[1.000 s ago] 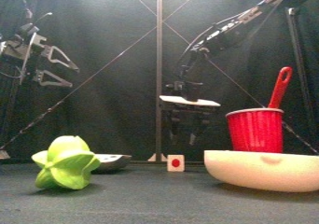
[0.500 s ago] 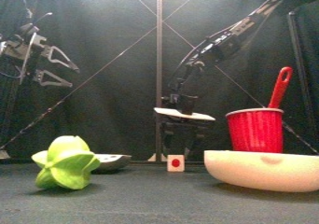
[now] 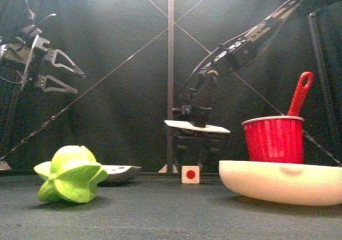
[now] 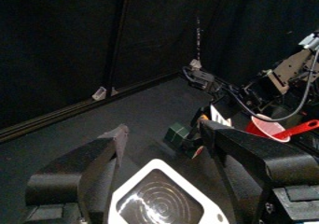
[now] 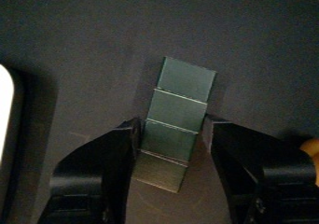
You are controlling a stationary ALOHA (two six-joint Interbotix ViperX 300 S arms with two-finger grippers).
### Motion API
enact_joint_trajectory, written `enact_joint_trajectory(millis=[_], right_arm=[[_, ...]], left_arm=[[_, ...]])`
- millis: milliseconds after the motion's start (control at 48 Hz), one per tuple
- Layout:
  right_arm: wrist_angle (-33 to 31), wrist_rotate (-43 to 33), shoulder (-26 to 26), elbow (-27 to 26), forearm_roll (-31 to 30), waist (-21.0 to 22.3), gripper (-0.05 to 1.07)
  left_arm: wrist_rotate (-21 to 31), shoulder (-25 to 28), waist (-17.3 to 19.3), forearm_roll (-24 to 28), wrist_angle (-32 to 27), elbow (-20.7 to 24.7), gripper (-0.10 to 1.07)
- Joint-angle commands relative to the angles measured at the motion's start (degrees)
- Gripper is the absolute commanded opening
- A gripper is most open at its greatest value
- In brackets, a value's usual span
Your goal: Grab sushi roll
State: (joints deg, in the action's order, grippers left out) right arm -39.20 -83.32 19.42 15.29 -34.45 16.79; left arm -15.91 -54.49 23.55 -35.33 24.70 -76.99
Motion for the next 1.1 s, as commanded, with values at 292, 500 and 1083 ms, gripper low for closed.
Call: enact_joint_trajectory(millis=[292,500,1083], right_arm=[[1.67,0.09,-1.32,-1.49,2.02,0.44,0.67],[1.93,0.00,-3.43,-3.69,2.20,-0.26,0.66],[2.02,-0.70,-4.57,-8.35,3.16,-2.81,0.66]], left_arm=[[-0.18,0.18,0.18,0.18,0.18,0.70,0.96],[-0.18,0.18,0.09,0.18,0.18,0.70,0.96],[-0.09,0.18,0.09,0.09,0.18,0.62,0.96]])
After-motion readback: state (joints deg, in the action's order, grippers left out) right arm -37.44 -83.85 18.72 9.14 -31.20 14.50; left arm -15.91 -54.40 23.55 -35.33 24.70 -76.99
